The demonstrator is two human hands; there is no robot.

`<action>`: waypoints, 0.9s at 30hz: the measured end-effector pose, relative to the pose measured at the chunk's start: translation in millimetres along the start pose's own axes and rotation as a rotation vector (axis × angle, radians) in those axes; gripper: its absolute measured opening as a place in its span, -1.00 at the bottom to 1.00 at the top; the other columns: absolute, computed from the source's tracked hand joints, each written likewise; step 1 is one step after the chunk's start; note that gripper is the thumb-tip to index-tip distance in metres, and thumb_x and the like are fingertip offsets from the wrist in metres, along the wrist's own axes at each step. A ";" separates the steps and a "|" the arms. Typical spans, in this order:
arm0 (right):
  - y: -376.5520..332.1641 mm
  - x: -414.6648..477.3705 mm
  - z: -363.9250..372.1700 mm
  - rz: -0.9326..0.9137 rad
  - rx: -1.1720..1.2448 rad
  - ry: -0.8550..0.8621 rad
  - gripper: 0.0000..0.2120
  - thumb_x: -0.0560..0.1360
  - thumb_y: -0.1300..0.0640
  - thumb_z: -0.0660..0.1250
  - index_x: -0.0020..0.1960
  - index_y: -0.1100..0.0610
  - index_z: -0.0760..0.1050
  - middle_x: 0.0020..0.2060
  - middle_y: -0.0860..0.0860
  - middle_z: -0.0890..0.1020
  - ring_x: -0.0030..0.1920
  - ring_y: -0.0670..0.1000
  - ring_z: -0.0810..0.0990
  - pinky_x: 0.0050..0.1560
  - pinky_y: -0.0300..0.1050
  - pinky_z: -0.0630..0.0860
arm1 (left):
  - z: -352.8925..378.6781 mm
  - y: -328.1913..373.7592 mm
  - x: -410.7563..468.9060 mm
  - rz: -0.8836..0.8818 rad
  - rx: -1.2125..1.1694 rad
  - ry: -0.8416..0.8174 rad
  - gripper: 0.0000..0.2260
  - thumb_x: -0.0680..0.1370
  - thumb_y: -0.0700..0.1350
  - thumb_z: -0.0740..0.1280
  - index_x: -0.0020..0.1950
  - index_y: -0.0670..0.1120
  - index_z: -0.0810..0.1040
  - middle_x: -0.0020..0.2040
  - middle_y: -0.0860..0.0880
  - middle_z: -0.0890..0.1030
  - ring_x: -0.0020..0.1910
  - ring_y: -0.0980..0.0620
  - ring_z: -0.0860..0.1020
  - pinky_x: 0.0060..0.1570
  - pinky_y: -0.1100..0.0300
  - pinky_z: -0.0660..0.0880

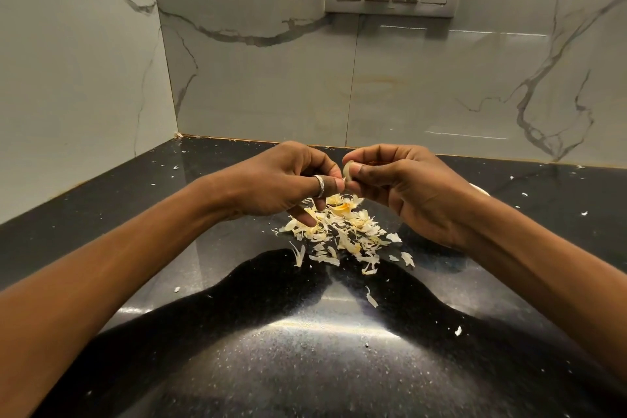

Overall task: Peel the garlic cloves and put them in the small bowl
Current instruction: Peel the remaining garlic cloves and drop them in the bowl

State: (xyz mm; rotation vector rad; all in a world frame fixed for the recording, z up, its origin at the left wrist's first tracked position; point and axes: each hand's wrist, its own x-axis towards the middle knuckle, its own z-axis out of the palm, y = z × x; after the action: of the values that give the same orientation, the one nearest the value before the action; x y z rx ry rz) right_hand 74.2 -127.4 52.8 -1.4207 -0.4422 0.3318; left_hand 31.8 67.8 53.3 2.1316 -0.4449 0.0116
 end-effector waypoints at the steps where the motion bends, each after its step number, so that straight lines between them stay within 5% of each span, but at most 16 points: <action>1: 0.2 0.6 -0.1 -0.002 0.007 0.014 -0.85 0.53 0.44 0.31 0.01 0.31 0.61 -0.15 0.15 0.68 -0.17 0.02 0.68 -0.07 -0.19 0.68 | 0.3 0.1 -0.2 -0.005 0.002 -0.013 -0.92 0.61 -0.12 0.35 0.02 -0.10 0.61 -0.25 0.03 0.57 -0.24 0.15 0.58 -0.18 0.11 0.64; 6: -0.5 0.6 -1.6 0.000 0.017 0.051 -0.87 0.54 0.42 0.31 0.01 0.29 0.61 -0.19 0.14 0.68 -0.14 0.07 0.71 -0.10 -0.16 0.68 | 0.9 0.1 -0.3 -0.039 0.010 -0.053 -0.92 0.60 -0.12 0.37 -0.02 -0.11 0.61 -0.29 0.05 0.56 -0.27 0.15 0.57 -0.21 0.13 0.63; 16: -10.4 0.4 -9.0 -0.089 -0.170 0.089 -0.91 0.51 0.36 0.40 0.01 0.29 0.60 -0.11 0.17 0.68 -0.06 0.10 0.71 -0.06 -0.18 0.66 | -4.6 -8.8 5.9 0.008 0.229 0.199 -0.78 0.44 -0.04 0.53 -0.09 -0.17 0.63 -0.27 -0.08 0.66 -0.31 0.00 0.64 -0.25 0.09 0.67; 20: -20.4 -2.0 -15.8 -0.181 -0.410 0.109 -0.89 0.52 0.33 0.41 0.03 0.32 0.61 -0.15 0.14 0.67 -0.16 0.01 0.64 -0.14 -0.26 0.62 | -3.8 -12.8 5.1 0.045 0.271 0.228 -0.91 0.49 -0.24 0.50 -0.03 -0.12 0.66 -0.23 -0.01 0.69 -0.29 0.07 0.67 -0.29 0.22 0.62; 23: -27.9 -2.2 -22.6 -0.242 -0.632 0.145 -0.92 0.51 0.32 0.42 0.01 0.29 0.62 -0.17 0.10 0.67 -0.18 -0.01 0.62 -0.18 -0.28 0.60 | -1.8 -16.0 4.9 0.085 0.306 0.245 -0.81 0.57 -0.36 0.34 0.06 -0.12 0.66 -0.20 0.01 0.70 -0.28 0.09 0.68 -0.29 0.23 0.61; 27: -40.0 -0.9 -38.0 -0.310 -1.074 0.244 -0.95 0.51 0.24 0.45 -0.05 0.14 0.68 -0.19 0.02 0.68 -0.17 -0.06 0.64 -0.20 -0.27 0.55 | 3.8 -15.2 4.8 0.121 0.353 0.285 -0.91 0.52 -0.24 0.47 0.00 -0.10 0.69 -0.25 0.04 0.68 -0.35 0.14 0.64 -0.28 0.24 0.60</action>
State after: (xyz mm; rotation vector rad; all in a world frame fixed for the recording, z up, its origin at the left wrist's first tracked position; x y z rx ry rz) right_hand 90.2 -166.0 88.9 -2.3492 -0.6700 -0.4081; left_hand 40.5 70.9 39.8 2.3949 -0.4239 0.4888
